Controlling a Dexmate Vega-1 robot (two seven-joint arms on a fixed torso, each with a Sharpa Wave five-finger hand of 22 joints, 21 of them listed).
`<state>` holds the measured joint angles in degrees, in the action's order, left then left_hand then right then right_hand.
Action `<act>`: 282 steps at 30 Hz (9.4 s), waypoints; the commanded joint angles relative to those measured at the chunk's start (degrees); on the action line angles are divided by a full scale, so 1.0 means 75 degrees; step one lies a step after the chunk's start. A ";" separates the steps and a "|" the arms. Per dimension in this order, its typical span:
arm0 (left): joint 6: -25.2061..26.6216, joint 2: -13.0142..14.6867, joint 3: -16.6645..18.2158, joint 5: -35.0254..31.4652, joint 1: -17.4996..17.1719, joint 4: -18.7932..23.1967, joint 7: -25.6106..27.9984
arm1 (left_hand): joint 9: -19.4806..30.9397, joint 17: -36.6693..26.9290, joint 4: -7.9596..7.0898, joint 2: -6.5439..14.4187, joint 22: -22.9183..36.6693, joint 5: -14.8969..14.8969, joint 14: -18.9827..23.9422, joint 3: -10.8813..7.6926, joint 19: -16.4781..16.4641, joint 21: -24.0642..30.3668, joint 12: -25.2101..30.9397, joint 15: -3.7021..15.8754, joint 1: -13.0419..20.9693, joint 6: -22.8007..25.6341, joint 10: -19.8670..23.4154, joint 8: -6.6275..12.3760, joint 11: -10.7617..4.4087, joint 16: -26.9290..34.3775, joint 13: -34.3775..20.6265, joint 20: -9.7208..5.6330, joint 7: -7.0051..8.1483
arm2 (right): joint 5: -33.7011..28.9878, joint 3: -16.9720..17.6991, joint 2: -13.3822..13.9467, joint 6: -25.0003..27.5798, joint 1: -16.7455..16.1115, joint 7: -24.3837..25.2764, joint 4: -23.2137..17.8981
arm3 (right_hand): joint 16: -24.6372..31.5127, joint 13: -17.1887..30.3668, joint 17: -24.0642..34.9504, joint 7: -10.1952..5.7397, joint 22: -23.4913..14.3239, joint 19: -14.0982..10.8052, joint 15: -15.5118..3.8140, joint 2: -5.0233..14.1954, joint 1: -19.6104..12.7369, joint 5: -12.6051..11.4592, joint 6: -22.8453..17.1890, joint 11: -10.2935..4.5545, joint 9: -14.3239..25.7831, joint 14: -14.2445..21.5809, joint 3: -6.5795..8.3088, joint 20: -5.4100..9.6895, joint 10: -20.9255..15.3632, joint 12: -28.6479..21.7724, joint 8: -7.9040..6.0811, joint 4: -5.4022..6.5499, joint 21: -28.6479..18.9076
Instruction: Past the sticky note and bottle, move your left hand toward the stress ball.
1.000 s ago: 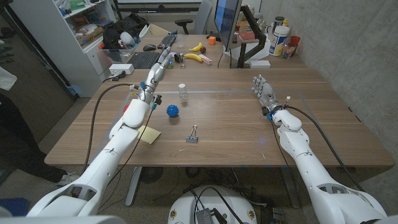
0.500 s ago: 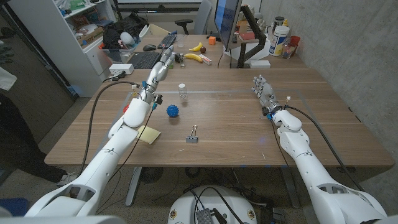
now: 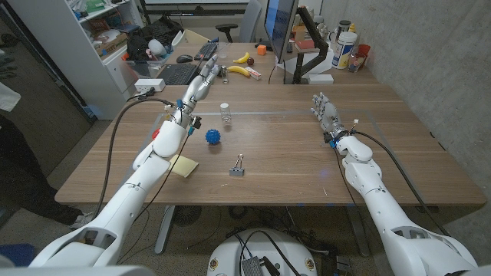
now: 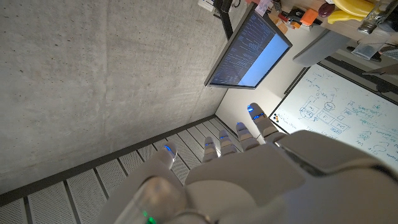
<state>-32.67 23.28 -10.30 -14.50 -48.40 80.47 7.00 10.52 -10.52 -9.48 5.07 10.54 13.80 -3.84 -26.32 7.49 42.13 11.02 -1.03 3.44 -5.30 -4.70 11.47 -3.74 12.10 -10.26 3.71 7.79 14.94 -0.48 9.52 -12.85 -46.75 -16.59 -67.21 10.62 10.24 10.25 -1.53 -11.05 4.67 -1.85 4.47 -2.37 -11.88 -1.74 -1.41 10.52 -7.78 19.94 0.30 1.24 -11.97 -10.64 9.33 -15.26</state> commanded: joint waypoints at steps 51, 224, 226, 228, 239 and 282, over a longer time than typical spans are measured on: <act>0.0602 0.0618 -0.0277 -0.2102 -0.0238 0.0760 0.0804 | 0.0026 -0.0020 0.0047 0.0360 0.0006 0.0080 0.0025 -0.0112 -0.0001 -0.0098 0.0011 0.0051 0.0175 0.0354 0.0213 0.0062 -0.0072 -0.0037 -0.0022 0.0057 0.0098 | -0.0042 -0.0164 0.0024 -0.0085 0.0193 -0.0039 0.0335 | 0.0042 0.0029 0.0027 -0.0107 -0.0036 -0.0022 0.0049 0.0731 0.0048 -0.0013 -0.0036 -0.0059 0.0017 -0.0022 0.0044 -0.0044 0.0013 0.0022 -0.0050 0.0010 0.0050; 0.3043 0.1924 -0.0560 -0.1837 -0.1185 0.2130 -0.1061 | 0.0023 -0.0015 0.0059 0.0433 0.0031 -0.0035 0.0033 -0.0402 0.0051 -0.0358 -0.0021 0.0045 0.0448 0.0881 0.0448 0.0016 0.0008 -0.0091 -0.0018 0.0015 -0.0149 | -0.0227 -0.1207 0.0212 -0.1167 0.0410 -0.0085 0.0128 | 0.0031 0.0027 0.0003 -0.0162 -0.0037 -0.0040 0.0045 0.0720 -0.0013 -0.0010 -0.0127 -0.0069 0.0022 0.0027 0.0063 -0.0082 -0.0066 0.0006 -0.0062 -0.0043 0.0157; 0.3075 0.1927 -0.0560 -0.1831 -0.1203 0.2146 -0.1087 | 0.0022 -0.0015 0.0060 0.0430 0.0031 -0.0035 0.0034 -0.0404 0.0050 -0.0360 -0.0014 0.0048 0.0451 0.0889 0.0468 0.0017 0.0013 -0.0090 -0.0018 0.0015 -0.0151 | -0.0228 -0.1216 0.0218 -0.1185 0.0416 -0.0080 0.0133 | 0.0031 0.0027 0.0002 -0.0161 -0.0037 -0.0039 0.0046 0.0720 -0.0015 -0.0009 -0.0127 -0.0064 0.0022 0.0026 0.0064 -0.0086 -0.0071 0.0005 -0.0062 -0.0044 0.0158; 0.3120 0.1934 -0.0552 -0.1840 -0.1232 0.2175 -0.1100 | 0.0022 -0.0015 0.0060 0.0428 0.0031 -0.0035 0.0034 -0.0405 0.0054 -0.0364 -0.0015 0.0047 0.0453 0.0888 0.0469 0.0015 0.0006 -0.0089 -0.0018 0.0017 -0.0149 | -0.0206 -0.1223 0.0215 -0.1212 0.0438 -0.0099 0.0167 | 0.0030 0.0027 0.0002 -0.0162 -0.0037 -0.0040 0.0041 0.0719 -0.0016 -0.0009 -0.0129 -0.0069 0.0022 0.0026 0.0064 -0.0091 -0.0073 0.0005 -0.0062 -0.0045 0.0159; 0.3391 0.2004 -0.0505 -0.1903 -0.1361 0.2364 -0.1190 | 0.0022 -0.0016 0.0060 0.0418 0.0033 -0.0036 0.0040 -0.0415 0.0035 -0.0371 -0.0022 0.0061 0.0467 0.0889 0.0472 0.0004 -0.0011 -0.0083 -0.0017 0.0019 -0.0134 | -0.0170 -0.1299 0.0215 -0.1296 0.0529 -0.0165 0.0342 | 0.0030 0.0027 0.0003 -0.0162 -0.0037 -0.0041 0.0046 0.0715 -0.0019 -0.0006 -0.0136 -0.0060 0.0022 0.0032 0.0064 -0.0097 -0.0074 0.0007 -0.0061 -0.0045 0.0165; 0.3893 0.2261 -0.0542 -0.1817 -0.1463 0.2507 -0.1642 | 0.0021 -0.0015 0.0072 0.0377 0.0038 -0.0040 0.0047 -0.0439 -0.0003 -0.0408 -0.0040 0.0056 0.0518 0.0902 0.0494 -0.0014 -0.0008 -0.0071 -0.0018 0.0005 -0.0154 | -0.0159 -0.1450 0.0187 -0.1422 0.0627 -0.0125 0.0589 | 0.0030 0.0027 0.0005 -0.0172 -0.0037 -0.0045 0.0048 0.0701 -0.0014 0.0002 -0.0127 -0.0077 0.0023 0.0046 0.0053 -0.0114 -0.0083 0.0012 -0.0049 -0.0040 0.0186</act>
<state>-4.56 39.67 -14.39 -28.31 -59.01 98.83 -4.59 10.52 -10.52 -8.94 6.57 10.52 13.58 -3.32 -29.39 7.40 39.20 10.81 -0.52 6.45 1.14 -0.95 11.47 -3.38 11.39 -10.26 3.80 6.46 13.85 -10.91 11.20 -23.16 -42.66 -17.38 -63.71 10.62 10.24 10.14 -2.45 -11.05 4.05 -1.65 4.62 -2.22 -11.88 -2.66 -1.62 10.52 -7.57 20.17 -0.32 1.02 -11.97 -10.64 9.10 -13.96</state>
